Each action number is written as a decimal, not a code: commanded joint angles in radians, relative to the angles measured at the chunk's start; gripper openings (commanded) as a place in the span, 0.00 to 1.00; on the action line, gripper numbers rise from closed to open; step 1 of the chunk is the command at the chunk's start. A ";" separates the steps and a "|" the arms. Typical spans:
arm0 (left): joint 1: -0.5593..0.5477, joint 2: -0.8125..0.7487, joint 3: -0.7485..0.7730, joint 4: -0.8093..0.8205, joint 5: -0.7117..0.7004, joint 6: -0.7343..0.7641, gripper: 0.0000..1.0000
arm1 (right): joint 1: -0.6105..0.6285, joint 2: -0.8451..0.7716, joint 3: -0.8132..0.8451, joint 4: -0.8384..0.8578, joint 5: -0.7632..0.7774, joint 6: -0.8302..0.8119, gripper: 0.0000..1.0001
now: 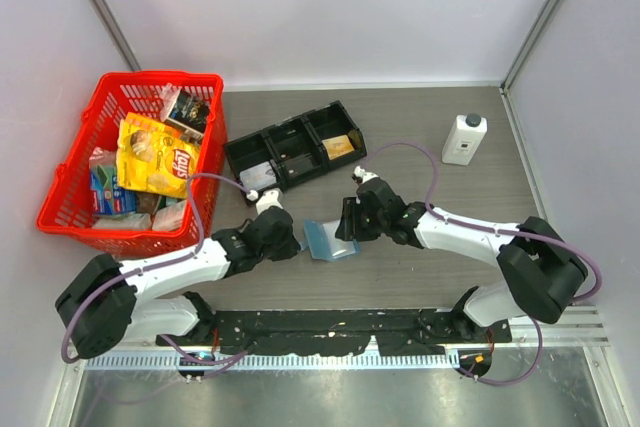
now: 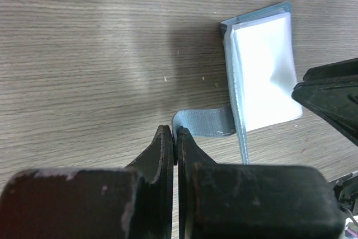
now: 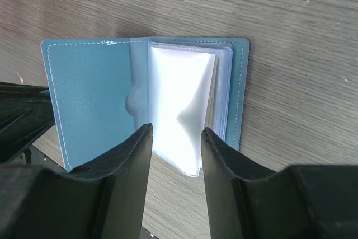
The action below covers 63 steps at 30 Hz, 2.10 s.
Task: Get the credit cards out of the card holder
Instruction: Open the card holder at the center of the board.
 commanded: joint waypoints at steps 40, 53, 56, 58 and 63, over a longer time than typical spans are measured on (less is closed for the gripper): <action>0.003 0.060 0.002 0.041 0.024 0.001 0.00 | 0.052 0.005 0.056 0.077 -0.146 0.038 0.43; 0.001 -0.239 -0.008 -0.080 -0.092 -0.007 0.38 | 0.168 0.184 0.126 0.111 -0.146 -0.026 0.43; 0.001 -0.332 -0.001 -0.124 -0.114 -0.008 0.43 | 0.185 0.227 0.139 0.105 -0.146 -0.049 0.43; 0.001 -0.372 0.007 -0.153 -0.117 -0.008 0.44 | 0.192 0.270 0.150 0.095 -0.142 -0.062 0.46; 0.003 -0.444 0.015 -0.184 -0.095 -0.012 0.48 | 0.197 0.298 0.182 0.042 -0.123 -0.077 0.49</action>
